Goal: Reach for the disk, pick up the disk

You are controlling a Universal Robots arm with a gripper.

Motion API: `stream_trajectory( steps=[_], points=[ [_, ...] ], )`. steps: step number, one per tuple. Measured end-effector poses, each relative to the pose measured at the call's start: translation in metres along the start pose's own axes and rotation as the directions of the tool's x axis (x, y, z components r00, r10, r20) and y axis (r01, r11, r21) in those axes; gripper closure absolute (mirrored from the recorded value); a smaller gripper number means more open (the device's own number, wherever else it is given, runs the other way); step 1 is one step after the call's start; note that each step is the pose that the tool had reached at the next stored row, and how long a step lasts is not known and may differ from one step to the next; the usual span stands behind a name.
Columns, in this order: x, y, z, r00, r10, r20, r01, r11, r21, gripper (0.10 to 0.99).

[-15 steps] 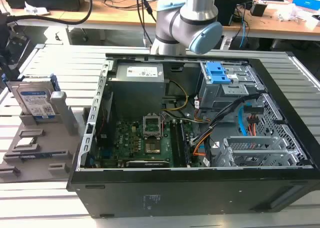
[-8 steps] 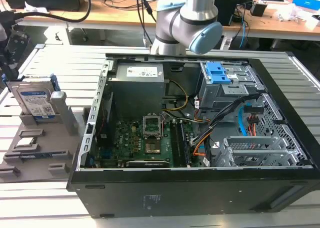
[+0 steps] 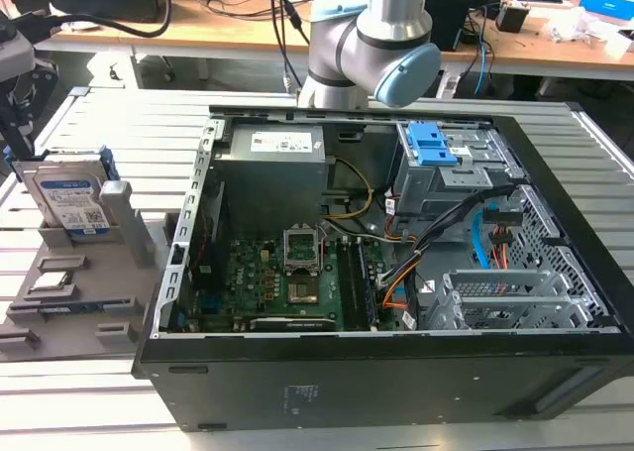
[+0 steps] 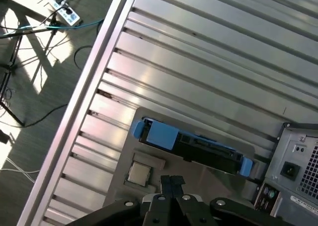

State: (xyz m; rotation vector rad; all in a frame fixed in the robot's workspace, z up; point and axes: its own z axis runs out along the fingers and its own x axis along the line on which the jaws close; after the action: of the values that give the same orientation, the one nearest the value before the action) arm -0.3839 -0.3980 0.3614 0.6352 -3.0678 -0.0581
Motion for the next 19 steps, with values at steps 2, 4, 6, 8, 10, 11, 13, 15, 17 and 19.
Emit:
stream_trajectory(
  steps=[2, 4, 6, 8, 10, 11, 13, 15, 17, 19],
  points=[
    [0.0, 0.0, 0.0, 0.9997, -0.024, -0.001, 0.024, 0.9997, 0.0, 0.98],
    [0.0, 0.0, 0.0, 0.9987, -0.05, -0.002, 0.05, 0.9987, 0.0, 0.98],
    [0.0, 0.0, 0.0, 0.9966, -0.082, -0.0031, 0.082, 0.9967, 0.0, 0.98],
    [0.0, 0.0, 0.0, 0.9941, -0.108, -0.0041, 0.108, 0.9942, 0.0, 0.98],
    [0.0, 0.0, 0.0, 0.9895, -0.145, -0.0055, 0.145, 0.9895, 0.0, 0.98],
    [0.0, 0.0, 0.0, 0.9876, -0.157, -0.006, 0.157, 0.9876, 0.0, 0.98],
    [0.0, 0.0, 0.0, 0.982, -0.189, -0.0072, 0.189, 0.9821, -0.001, 0.98],
    [0.0, 0.0, 0.0, 0.9744, -0.225, -0.0086, 0.225, 0.9744, -0.001, 0.98],
    [0.0, 0.0, 0.0, 0.9662, -0.257, -0.0098, 0.257, 0.9663, -0.001, 0.98],
    [0.0, 0.0, 0.0, 0.9577, -0.288, -0.011, 0.288, 0.9577, -0.002, 0.98]
  ],
)
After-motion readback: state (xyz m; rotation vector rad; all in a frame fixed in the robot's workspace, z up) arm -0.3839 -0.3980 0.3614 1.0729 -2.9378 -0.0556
